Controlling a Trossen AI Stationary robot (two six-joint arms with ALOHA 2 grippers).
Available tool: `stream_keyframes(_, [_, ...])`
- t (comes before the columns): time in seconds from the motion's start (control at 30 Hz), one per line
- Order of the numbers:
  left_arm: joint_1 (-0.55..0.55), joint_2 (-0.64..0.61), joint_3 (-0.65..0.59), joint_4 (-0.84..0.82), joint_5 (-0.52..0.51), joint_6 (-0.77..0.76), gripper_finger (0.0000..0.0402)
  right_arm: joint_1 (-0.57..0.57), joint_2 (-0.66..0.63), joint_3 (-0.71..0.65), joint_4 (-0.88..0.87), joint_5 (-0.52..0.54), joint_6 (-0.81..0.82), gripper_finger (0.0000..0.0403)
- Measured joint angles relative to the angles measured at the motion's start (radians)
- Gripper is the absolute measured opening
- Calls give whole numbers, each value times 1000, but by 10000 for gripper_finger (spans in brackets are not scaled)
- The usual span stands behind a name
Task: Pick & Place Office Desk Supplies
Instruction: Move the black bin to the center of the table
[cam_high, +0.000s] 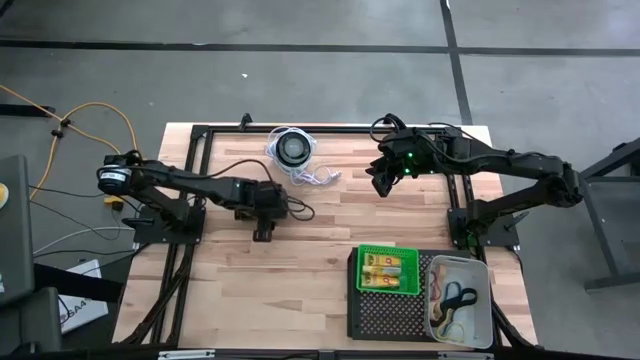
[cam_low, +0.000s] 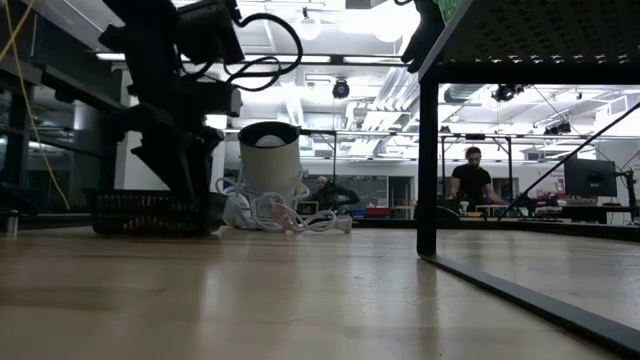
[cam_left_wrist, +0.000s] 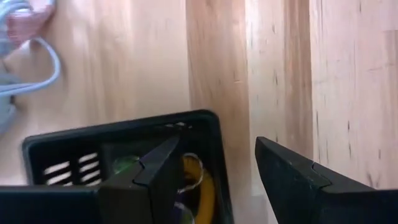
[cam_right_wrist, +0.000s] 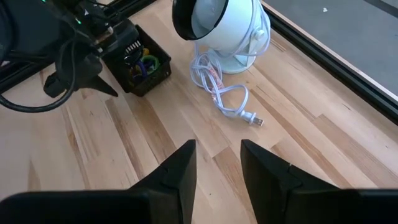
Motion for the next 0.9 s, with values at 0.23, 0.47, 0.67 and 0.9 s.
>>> stream_keyframes(0.23, [-5, -1, 82, -178, -26, -55, 196, 0, 0, 0, 0, 0, 0, 113])
stream_keyframes(0.47, [-5, -1, 104, -333, -24, -210, 196, 0, 0, 0, 1, 0, 0, 113])
stream_keyframes(0.67, [-25, -49, 104, -399, -25, -300, 196, 0, 0, 0, 5, 0, 0, 113])
stream_keyframes(0.9, [-55, -159, 83, -495, -79, -376, 196, 0, 0, 0, 7, 0, 0, 113])
